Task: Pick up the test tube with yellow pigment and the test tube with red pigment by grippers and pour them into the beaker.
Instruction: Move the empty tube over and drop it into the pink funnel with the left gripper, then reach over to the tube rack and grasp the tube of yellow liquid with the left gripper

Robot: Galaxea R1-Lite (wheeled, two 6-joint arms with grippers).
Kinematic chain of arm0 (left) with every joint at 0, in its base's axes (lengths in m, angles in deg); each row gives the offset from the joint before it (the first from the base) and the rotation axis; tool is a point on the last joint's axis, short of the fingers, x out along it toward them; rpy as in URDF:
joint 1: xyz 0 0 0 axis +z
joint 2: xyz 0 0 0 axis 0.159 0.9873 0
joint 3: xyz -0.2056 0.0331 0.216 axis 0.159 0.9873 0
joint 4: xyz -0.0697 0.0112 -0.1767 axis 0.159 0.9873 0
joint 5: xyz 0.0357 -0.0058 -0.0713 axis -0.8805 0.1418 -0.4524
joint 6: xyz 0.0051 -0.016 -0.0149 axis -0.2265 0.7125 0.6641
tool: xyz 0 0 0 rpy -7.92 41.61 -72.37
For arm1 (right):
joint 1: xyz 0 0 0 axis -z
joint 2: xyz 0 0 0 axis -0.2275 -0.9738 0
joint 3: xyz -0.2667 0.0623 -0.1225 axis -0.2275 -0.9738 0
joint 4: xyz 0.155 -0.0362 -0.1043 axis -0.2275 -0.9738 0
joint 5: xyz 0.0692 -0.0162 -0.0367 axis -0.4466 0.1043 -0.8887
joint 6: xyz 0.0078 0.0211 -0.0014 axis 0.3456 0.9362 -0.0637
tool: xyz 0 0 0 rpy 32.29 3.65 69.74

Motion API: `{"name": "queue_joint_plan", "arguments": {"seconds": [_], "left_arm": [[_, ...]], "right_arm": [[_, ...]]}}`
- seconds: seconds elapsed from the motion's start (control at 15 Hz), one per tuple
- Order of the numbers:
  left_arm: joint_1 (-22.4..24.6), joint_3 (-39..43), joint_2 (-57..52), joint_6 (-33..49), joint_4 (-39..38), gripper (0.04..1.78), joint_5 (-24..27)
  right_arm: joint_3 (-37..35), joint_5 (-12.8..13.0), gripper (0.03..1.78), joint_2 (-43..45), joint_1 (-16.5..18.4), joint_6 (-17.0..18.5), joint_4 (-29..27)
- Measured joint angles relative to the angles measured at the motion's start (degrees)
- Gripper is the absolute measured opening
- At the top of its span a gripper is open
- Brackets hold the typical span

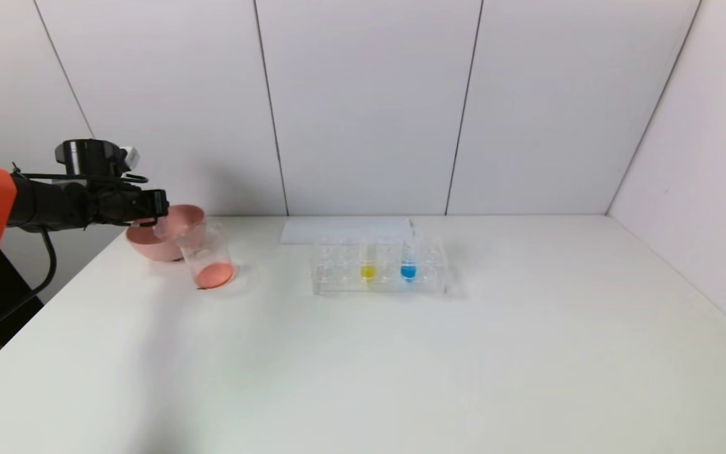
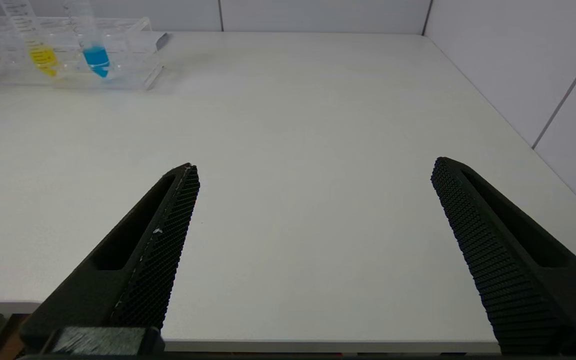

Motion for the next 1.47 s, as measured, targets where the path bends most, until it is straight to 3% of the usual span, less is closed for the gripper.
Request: {"name": "queue_joint_plan", "arguments": {"seconds": [0.2, 0.4, 0.73, 0.93, 1.07, 1.47], "left_arm": [[0.15, -0.05, 0.17, 0.20, 0.04, 0.46, -0.02], [0.09, -0.30, 0.33, 0.11, 0.17, 0.63, 0.00], [0.39, -0.77, 0.35, 0.11, 0.15, 1.38, 0.02], [0.41, -0.16, -0.50, 0.06, -0.13, 1.68, 0.02], [0.41, 0.85, -2.39, 0.00, -0.16, 1.77, 0.02], [-0.33, 2.65, -9.89, -0.61, 0.09, 1.76, -0.20]], "right_arm": [[0.00, 0.00, 1.70, 0.00, 0.00, 0.00, 0.00], [0.00, 0.00, 1.70, 0.00, 0.00, 0.02, 0.00], [0.00, -0.02, 1.70, 0.00, 0.00, 0.00, 0.00], [0.00, -0.02, 1.70, 0.00, 0.00, 0.00, 0.00], [0.00, -0.02, 1.70, 0.00, 0.00, 0.00, 0.00], [0.00, 0.00, 1.70, 0.00, 0.00, 0.00, 0.00]]}}
